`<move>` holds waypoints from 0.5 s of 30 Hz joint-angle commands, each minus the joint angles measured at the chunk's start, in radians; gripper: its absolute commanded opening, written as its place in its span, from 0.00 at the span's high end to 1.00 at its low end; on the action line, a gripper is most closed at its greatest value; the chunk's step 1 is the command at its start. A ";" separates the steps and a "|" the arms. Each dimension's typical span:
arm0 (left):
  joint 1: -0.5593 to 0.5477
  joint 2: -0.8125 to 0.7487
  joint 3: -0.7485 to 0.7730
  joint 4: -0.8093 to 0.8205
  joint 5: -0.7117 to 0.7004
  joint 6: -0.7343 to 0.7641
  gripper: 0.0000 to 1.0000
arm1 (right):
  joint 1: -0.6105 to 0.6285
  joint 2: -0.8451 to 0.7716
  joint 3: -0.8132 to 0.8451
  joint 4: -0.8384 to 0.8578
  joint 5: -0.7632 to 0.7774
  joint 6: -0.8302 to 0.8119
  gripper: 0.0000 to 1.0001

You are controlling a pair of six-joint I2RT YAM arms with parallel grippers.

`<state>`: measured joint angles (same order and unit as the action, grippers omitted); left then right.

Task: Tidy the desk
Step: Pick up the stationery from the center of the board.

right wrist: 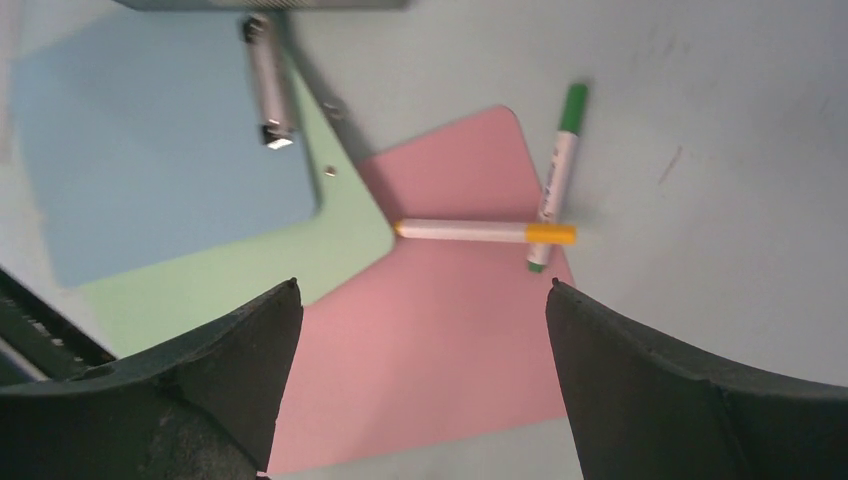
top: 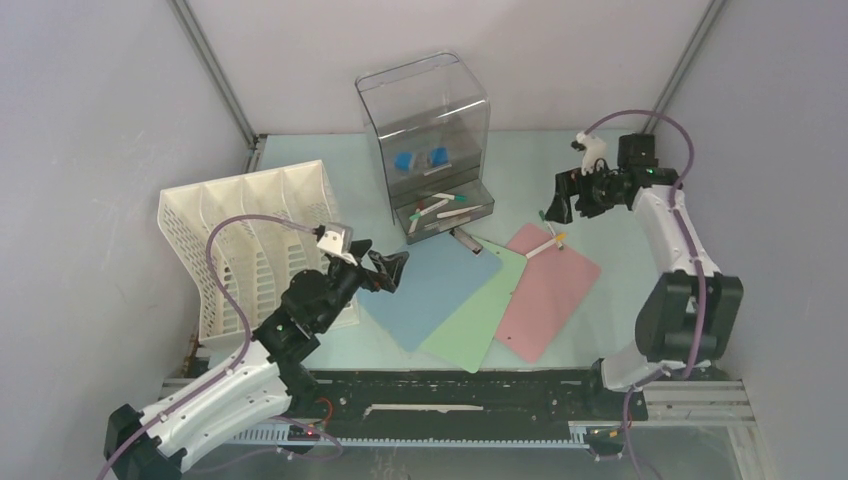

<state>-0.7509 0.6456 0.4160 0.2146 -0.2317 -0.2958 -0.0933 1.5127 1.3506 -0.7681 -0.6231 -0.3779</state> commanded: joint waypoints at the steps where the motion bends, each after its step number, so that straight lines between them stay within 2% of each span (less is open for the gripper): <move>1: 0.006 -0.037 -0.016 0.032 -0.004 -0.036 0.00 | 0.042 0.139 0.080 0.006 0.187 -0.041 0.05; 8: 0.007 -0.061 -0.041 0.026 -0.014 -0.046 0.00 | 0.082 0.398 0.290 -0.084 0.249 -0.039 0.25; 15: 0.008 -0.092 -0.064 0.014 -0.026 -0.054 0.00 | 0.142 0.559 0.391 -0.103 0.369 -0.037 0.33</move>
<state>-0.7498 0.5797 0.3714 0.2146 -0.2337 -0.3328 0.0139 2.0205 1.6897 -0.8387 -0.3439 -0.4065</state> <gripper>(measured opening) 0.996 0.689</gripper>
